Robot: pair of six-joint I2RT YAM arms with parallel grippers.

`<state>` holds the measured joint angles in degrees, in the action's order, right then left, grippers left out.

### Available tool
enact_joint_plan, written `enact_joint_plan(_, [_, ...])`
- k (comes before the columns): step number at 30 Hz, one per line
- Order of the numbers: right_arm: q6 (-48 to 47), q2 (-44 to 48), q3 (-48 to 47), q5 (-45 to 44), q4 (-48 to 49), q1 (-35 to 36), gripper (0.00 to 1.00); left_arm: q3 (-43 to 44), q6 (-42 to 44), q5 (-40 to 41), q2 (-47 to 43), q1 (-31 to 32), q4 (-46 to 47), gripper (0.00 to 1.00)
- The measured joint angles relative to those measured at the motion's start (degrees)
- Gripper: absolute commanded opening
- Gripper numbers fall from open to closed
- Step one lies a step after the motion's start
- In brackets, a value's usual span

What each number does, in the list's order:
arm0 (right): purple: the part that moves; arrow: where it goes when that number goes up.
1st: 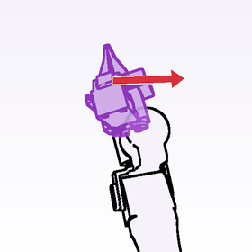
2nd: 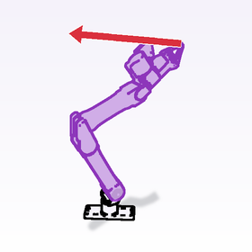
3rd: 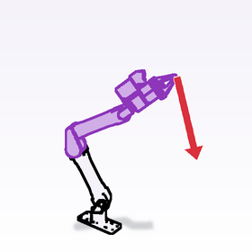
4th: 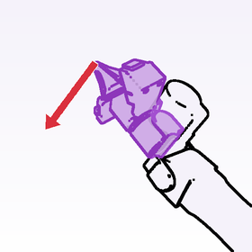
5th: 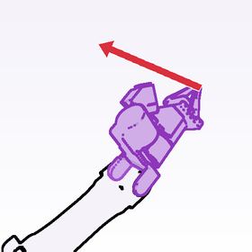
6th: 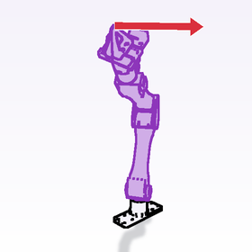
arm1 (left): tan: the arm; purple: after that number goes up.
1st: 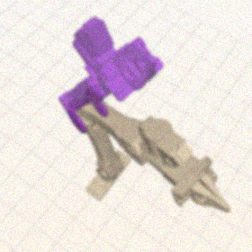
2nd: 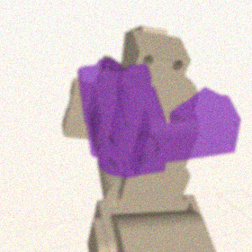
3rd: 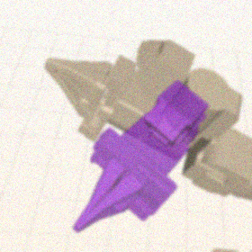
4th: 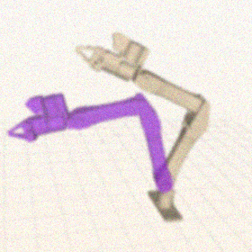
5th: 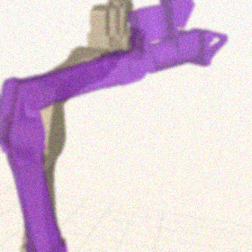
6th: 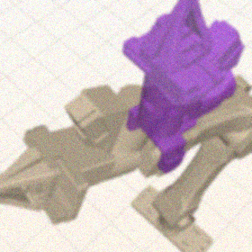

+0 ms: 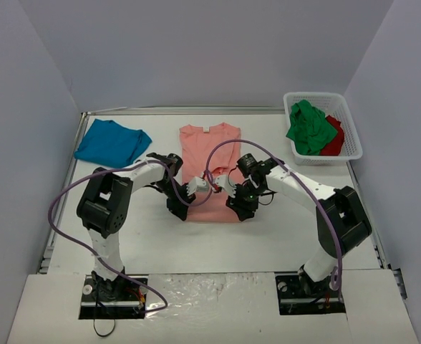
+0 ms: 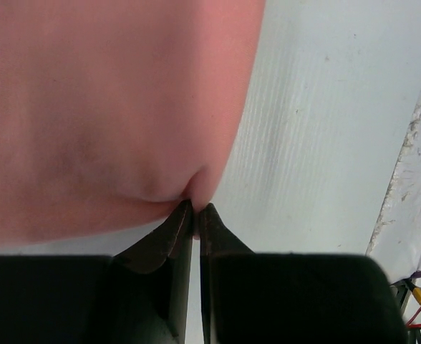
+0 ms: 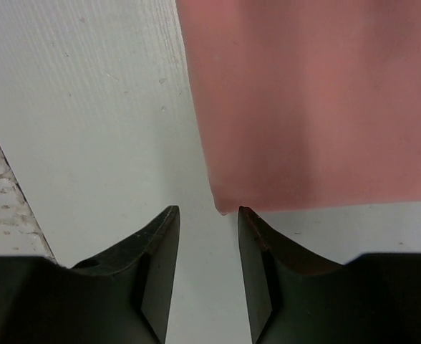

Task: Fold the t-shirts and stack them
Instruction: Grab one side of the 2/3 rectangular tshirt with both arms

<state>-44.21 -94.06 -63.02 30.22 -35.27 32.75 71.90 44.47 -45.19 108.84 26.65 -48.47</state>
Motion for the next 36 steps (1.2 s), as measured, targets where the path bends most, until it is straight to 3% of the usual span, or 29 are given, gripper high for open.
enact_joint_plan(7, [-0.1, -2.4, 0.0, 0.7, 0.0, 1.0, 0.32, 0.3, 0.3, -0.1, 0.4, -0.4, -1.4, 0.02])
enact_joint_plan(14, [-2.0, -9.3, -0.4, 1.4, -0.9, 4.4, 0.43, 0.6, 0.6, -2.3, 0.5, -0.6, -1.2, 0.02])
enact_joint_plan(21, [-2.5, -10.4, -1.6, 1.8, -2.3, 4.8, 0.43, 1.0, 0.6, -3.3, 0.5, -0.6, -1.0, 0.02])
enact_joint_plan(27, [-0.8, -10.1, -1.4, -0.1, -1.4, 5.2, 0.40, 1.0, 0.9, -3.5, 0.5, -0.6, -1.1, 0.03])
enact_joint_plan(36, [2.8, -7.0, 2.1, -9.6, 4.5, 6.5, 0.34, 1.1, 2.3, -4.4, 0.5, -0.6, -1.3, 0.02])
